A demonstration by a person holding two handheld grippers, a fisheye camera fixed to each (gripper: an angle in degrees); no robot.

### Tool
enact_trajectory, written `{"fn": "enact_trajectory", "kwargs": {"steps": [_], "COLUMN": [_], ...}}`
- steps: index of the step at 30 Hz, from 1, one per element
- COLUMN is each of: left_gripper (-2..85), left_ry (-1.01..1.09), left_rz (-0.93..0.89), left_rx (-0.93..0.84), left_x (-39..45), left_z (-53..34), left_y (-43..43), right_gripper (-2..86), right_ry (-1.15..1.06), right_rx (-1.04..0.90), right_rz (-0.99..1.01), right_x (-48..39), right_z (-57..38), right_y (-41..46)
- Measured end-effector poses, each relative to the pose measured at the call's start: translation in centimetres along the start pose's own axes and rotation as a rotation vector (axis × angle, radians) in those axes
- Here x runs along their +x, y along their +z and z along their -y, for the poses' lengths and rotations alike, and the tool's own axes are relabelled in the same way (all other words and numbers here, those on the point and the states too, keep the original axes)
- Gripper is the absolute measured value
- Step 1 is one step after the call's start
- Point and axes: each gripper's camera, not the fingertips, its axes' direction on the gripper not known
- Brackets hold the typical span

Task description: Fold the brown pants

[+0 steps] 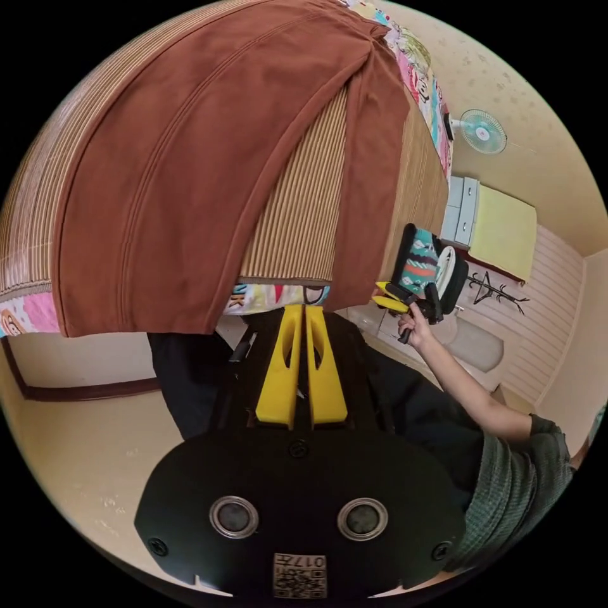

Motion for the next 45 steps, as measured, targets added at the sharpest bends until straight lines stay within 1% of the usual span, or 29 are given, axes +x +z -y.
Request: {"fn": "enact_trajectory", "kwargs": {"steps": [1, 4, 6, 8, 9, 11, 12, 14, 16, 20, 22, 23, 24, 25, 27, 28, 29, 30, 31, 32, 33, 35, 36, 38, 39, 41, 42, 43, 45], "left_gripper": [-1.0, -1.0, -0.9, -0.7, -0.5, 0.4, 3.2, 9.3, 17.4, 18.6, 16.8, 15.7, 11.4, 5.1, 0.7, 0.1, -0.3, -0.5, -0.7, -0.7, -0.8, -0.9, -0.9, -0.9, -0.9, -0.9, -0.9, -0.9, -0.9], "left_ry": [0.000, 0.006, 0.046, 0.130, 0.165, 0.217, 0.264, 0.307, 0.308, 0.354, 0.365, 0.372, 0.403, 0.453, 0.487, 0.481, 0.479, 0.468, 0.440, 0.424, 0.395, 0.354, 0.331, 0.308, 0.298, 0.289, 0.286, 0.279, 0.253], "left_rz": [-0.041, -0.094, -0.108, -0.132, -0.125, -0.107, -0.101, -0.063, 0.039, 0.206, 0.351, 0.381, 0.465, 0.568, 0.654, 0.674, 0.672, 0.648, 0.606, 0.581, 0.533, 0.471, 0.434, 0.391, 0.372, 0.352, 0.339, 0.316, 0.264], "left_rx": [0.013, 0.019, 0.029, 0.014, -0.003, -0.019, -0.028, -0.051, -0.066, -0.059, -0.136, -0.150, -0.130, -0.088, -0.051, -0.039, -0.032, -0.018, -0.001, 0.011, 0.039, 0.083, 0.105, 0.128, 0.134, 0.129, 0.123, 0.124, 0.136], "left_x": [0.6, 2.4, 3.9, 6.1, 7.6, 10.1, 11.9, 14.6, 17.5, 21.5, 22.9, 23.2, 24.0, 25.0, 25.7, 25.7, 25.6, 25.3, 24.8, 24.6, 24.1, 23.5, 23.0, 22.6, 22.3, 22.1, 22.1, 22.1, 22.1], "left_z": [-0.2, -0.6, -0.8, -1.0, -1.2, -1.5, -1.7, -1.7, -1.4, -1.2, -1.0, -1.2, -2.0, -3.2, -4.9, -5.7, -6.1, -6.9, -7.5, -7.9, -8.5, -9.5, -10.0, -10.5, -10.7, -10.9, -10.9, -11.1, -11.6], "left_y": [0.1, 0.4, 0.5, 1.0, 1.6, 2.4, 2.9, 3.8, 4.7, 5.5, 7.3, 7.7, 7.8, 7.7, 7.4, 7.3, 7.2, 6.9, 6.3, 6.0, 5.4, 4.5, 3.9, 3.2, 2.8, 2.1, 1.7, 1.2, 0.3], "right_gripper": [17.2, 15.0, 9.4, 4.6, 4.3, 3.4, 3.3, 3.0, 2.9, 2.8, 2.9, 3.0, 3.0, 3.2, 3.6, 3.8, 4.2, 4.5, 5.1, 6.7, 7.4, 10.9, 11.7, 14.0, 14.4, 15.7, 16.0, 16.4, 17.0], "right_ry": [-0.007, -0.052, -0.063, -0.220, -0.270, -0.476, -0.520, -0.674, -0.786, -1.011, -1.098, -1.144, -1.162, -1.185, -1.227, -1.254, -1.262, -1.250, -1.192, -1.109, -1.061, -0.861, -0.810, -0.619, -0.575, -0.401, -0.365, -0.296, -0.265], "right_rx": [-0.040, -0.053, -0.107, -0.169, -0.177, -0.212, -0.217, -0.244, -0.270, -0.346, -0.375, -0.395, -0.406, -0.432, -0.543, -0.625, -0.665, -0.659, -0.622, -0.572, -0.545, -0.405, -0.359, -0.167, -0.114, 0.106, 0.160, 0.268, 0.352], "right_rz": [-0.009, -0.015, 0.047, 0.081, 0.100, 0.251, 0.296, 0.428, 0.435, 0.341, 0.349, 0.375, 0.393, 0.419, 0.417, 0.386, 0.307, 0.249, 0.131, 0.065, 0.059, 0.133, 0.164, 0.376, 0.445, 0.729, 0.773, 0.781, 0.685], "right_x": [1.0, 2.8, 4.4, 5.3, 5.3, 4.6, 4.3, 2.8, 1.1, -3.5, -5.2, -6.1, -6.4, -6.9, -7.1, -6.7, -5.9, -5.5, -4.5, -3.6, -3.2, -2.4, -2.4, -2.6, -2.6, -2.8, -2.9, -3.9, -6.7], "right_z": [0.4, 0.3, 0.1, -1.1, -1.6, -4.1, -4.8, -7.2, -8.8, -11.4, -12.3, -12.6, -12.6, -12.5, -11.6, -10.6, -8.9, -7.8, -5.1, -1.7, 0.2, 8.1, 10.0, 17.1, 18.6, 23.6, 24.5, 26.1, 28.4], "right_y": [0.3, -1.3, -2.6, -4.4, -5.0, -7.9, -8.7, -11.4, -12.7, -13.3, -13.5, -13.7, -13.8, -13.8, -13.6, -13.3, -13.2, -13.2, -13.3, -13.9, -14.4, -16.8, -17.5, -20.0, -20.5, -21.6, -21.6, -21.5, -21.1]}}
